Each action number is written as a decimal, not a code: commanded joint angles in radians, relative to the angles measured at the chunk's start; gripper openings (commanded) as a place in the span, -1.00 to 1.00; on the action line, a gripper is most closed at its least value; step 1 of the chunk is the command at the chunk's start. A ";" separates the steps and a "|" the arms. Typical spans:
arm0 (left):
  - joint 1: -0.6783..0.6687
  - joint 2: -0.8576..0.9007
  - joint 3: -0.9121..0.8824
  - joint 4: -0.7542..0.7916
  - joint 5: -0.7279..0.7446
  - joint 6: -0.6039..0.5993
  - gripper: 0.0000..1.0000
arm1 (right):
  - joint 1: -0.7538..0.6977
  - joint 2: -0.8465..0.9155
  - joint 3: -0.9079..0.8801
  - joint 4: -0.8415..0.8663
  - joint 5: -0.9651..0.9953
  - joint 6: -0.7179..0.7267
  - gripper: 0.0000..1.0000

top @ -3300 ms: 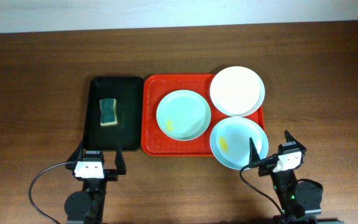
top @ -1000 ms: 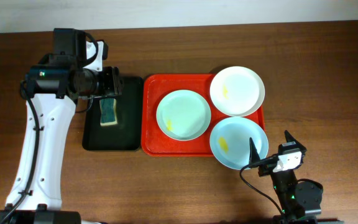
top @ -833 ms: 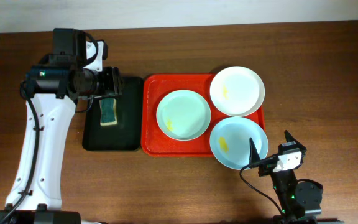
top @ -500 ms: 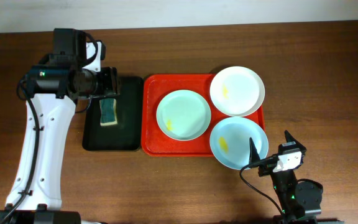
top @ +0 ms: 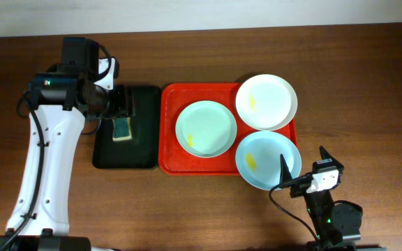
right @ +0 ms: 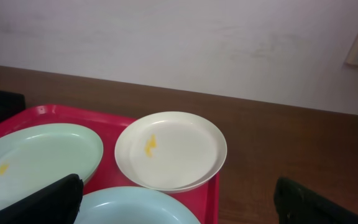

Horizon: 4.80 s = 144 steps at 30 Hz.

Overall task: Clean dirty plates on tray and stack at the side
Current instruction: 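Raise the left gripper over the sponge on the black tray, then move the right gripper to the light-green plate's rim on the red tray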

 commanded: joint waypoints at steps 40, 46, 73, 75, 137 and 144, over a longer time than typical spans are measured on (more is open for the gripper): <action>-0.005 0.005 0.015 -0.055 -0.008 0.001 -0.32 | 0.005 -0.001 -0.005 0.003 -0.038 0.009 0.98; -0.005 0.005 0.015 -0.066 -0.008 0.001 -0.37 | 0.006 -0.001 -0.005 0.076 -0.269 0.008 0.97; -0.005 0.005 0.015 -0.096 -0.008 0.002 -1.00 | 0.005 1.077 1.263 -0.996 -0.311 0.190 0.97; -0.005 0.005 0.015 -0.095 -0.008 0.002 -1.00 | 0.005 1.163 1.297 -1.014 -0.359 0.196 0.97; -0.005 0.005 -0.160 0.070 -0.008 0.002 -0.53 | 0.336 1.908 1.268 -0.506 0.092 0.364 -0.61; -0.005 0.005 -0.160 0.070 -0.008 0.002 -0.52 | 0.342 1.908 1.239 -0.484 0.092 0.364 -0.61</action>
